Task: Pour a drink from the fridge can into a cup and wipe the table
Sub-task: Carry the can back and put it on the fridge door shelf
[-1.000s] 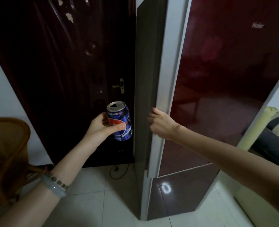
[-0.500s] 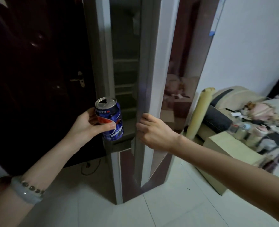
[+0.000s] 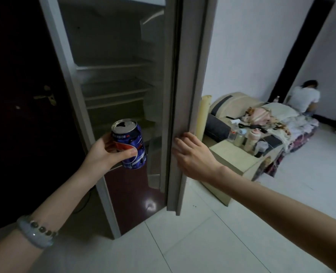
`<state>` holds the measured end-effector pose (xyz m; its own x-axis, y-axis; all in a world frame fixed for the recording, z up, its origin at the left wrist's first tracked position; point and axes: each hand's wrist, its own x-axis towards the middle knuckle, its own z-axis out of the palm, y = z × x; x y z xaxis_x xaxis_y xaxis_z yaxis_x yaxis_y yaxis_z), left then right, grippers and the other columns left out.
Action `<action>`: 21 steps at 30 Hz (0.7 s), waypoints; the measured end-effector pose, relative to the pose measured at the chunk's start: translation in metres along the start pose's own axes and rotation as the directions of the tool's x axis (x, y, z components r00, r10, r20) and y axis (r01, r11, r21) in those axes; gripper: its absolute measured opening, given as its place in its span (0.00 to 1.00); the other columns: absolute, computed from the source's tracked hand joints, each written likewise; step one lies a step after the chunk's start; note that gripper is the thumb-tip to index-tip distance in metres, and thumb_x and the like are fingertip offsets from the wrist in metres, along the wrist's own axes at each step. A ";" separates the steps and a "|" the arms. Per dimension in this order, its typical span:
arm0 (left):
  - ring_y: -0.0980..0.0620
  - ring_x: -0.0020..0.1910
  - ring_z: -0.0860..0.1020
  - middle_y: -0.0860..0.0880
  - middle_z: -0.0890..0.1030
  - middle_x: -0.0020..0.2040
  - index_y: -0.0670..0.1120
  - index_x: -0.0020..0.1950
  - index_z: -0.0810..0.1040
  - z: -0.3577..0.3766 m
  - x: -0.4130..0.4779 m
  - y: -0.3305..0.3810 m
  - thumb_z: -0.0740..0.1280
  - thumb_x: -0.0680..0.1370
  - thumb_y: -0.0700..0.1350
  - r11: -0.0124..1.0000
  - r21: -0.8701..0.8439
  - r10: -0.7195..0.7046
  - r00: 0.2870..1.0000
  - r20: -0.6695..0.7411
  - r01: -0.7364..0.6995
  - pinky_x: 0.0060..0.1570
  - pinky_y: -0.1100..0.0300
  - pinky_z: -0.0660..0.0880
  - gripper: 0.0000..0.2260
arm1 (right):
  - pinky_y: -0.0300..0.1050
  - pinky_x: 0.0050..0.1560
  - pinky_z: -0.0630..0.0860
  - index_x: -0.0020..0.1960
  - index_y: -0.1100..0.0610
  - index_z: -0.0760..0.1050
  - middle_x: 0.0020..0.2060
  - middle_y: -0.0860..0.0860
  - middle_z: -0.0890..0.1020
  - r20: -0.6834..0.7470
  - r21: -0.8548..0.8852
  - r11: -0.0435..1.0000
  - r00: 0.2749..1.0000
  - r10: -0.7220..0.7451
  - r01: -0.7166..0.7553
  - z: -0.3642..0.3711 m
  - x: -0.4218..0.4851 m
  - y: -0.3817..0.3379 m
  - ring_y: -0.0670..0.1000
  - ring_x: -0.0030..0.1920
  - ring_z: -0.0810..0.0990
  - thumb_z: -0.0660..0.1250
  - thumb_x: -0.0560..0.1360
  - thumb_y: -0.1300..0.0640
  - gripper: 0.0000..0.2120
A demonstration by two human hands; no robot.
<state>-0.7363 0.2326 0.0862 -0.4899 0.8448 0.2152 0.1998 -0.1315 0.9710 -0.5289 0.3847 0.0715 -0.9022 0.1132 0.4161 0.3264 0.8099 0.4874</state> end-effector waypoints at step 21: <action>0.60 0.47 0.81 0.56 0.84 0.46 0.52 0.53 0.75 0.132 0.052 0.011 0.79 0.53 0.49 0.998 -0.062 0.018 0.947 0.321 0.002 0.40 0.71 0.76 0.30 | 0.48 0.76 0.41 0.75 0.65 0.40 0.75 0.60 0.40 0.372 0.248 0.645 0.685 0.626 -0.723 0.017 -0.114 0.075 0.55 0.76 0.38 0.62 0.75 0.58 0.39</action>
<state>-0.6475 0.3438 0.0948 -0.1880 0.9640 0.1881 0.1463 -0.1619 0.9759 -0.4066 0.4421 0.0478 -0.5187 0.7987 0.3051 0.7932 0.5827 -0.1769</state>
